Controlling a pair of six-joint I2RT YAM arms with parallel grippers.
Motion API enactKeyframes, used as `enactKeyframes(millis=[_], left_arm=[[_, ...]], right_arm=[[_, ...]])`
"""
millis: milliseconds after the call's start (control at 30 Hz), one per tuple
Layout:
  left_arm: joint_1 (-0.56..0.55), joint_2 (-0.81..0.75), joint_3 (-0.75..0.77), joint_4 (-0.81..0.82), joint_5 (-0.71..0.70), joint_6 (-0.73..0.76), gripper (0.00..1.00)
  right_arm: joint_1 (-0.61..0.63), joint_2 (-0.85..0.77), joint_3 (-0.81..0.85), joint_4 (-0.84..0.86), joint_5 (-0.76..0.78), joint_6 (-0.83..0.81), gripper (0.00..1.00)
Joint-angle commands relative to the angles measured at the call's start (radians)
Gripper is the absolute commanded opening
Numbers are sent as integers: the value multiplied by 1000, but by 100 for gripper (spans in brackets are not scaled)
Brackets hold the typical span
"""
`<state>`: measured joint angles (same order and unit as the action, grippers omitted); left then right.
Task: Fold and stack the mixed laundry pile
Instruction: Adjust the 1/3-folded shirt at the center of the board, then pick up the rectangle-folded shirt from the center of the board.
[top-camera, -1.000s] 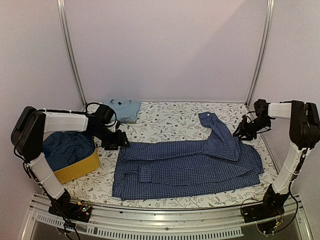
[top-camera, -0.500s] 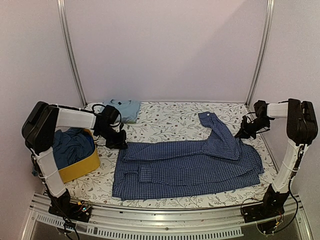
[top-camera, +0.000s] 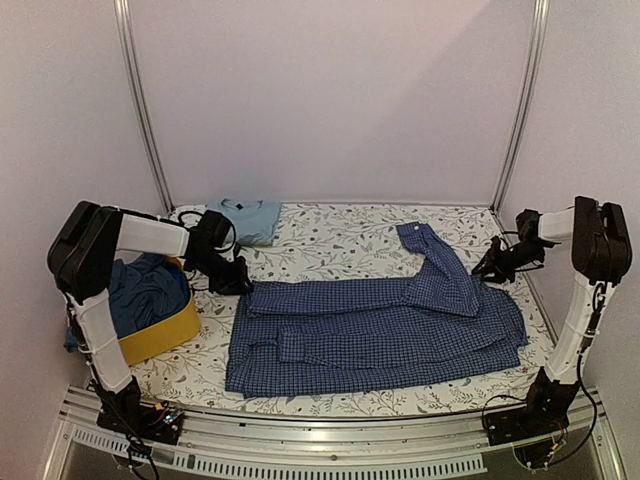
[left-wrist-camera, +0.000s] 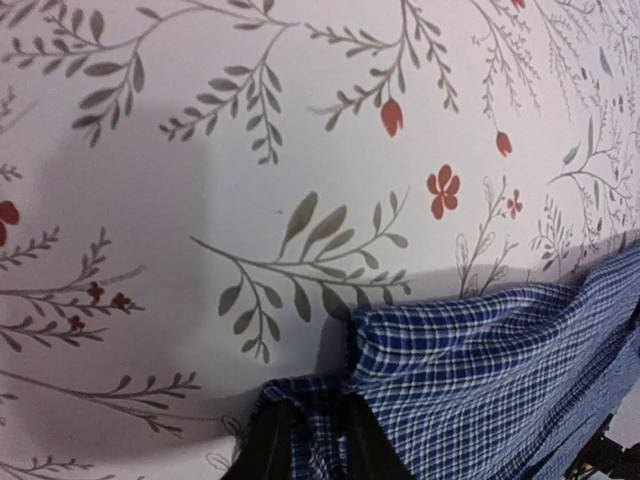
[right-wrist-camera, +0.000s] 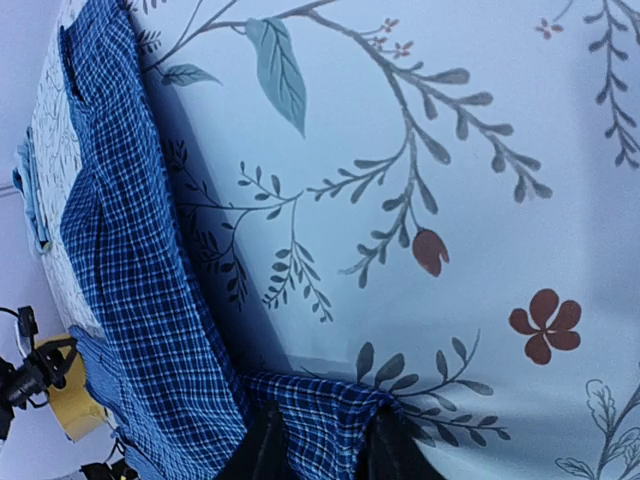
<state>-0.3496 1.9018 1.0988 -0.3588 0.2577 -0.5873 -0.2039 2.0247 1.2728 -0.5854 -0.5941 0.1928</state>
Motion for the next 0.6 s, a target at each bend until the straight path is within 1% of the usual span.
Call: enactKeyframes(millis=[0, 33, 100, 167, 233, 300, 367, 567], left_arm=[[21, 1, 44, -32, -20, 27, 43], [21, -15, 53, -41, -29, 35, 52], [25, -49, 77, -64, -45, 58, 66], [25, -72, 114, -94, -69, 86, 75], [27, -84, 160, -119, -90, 110, 83], [26, -90, 192, -129, -96, 130, 89], [26, -90, 219, -133, -100, 136, 92], [25, -82, 254, -110, -59, 118, 96]], right_arm=[[-7, -19, 39, -36, 65, -18, 38], [-8, -45, 51, -51, 79, -24, 43], [-8, -121, 76, -62, 92, -37, 54], [-7, -172, 111, -54, 80, -46, 59], [-6, -194, 151, -34, 51, -49, 62], [-4, -182, 191, -9, 21, -42, 63], [15, -151, 259, -4, 11, -40, 64], [104, 7, 467, -27, 62, -82, 64]])
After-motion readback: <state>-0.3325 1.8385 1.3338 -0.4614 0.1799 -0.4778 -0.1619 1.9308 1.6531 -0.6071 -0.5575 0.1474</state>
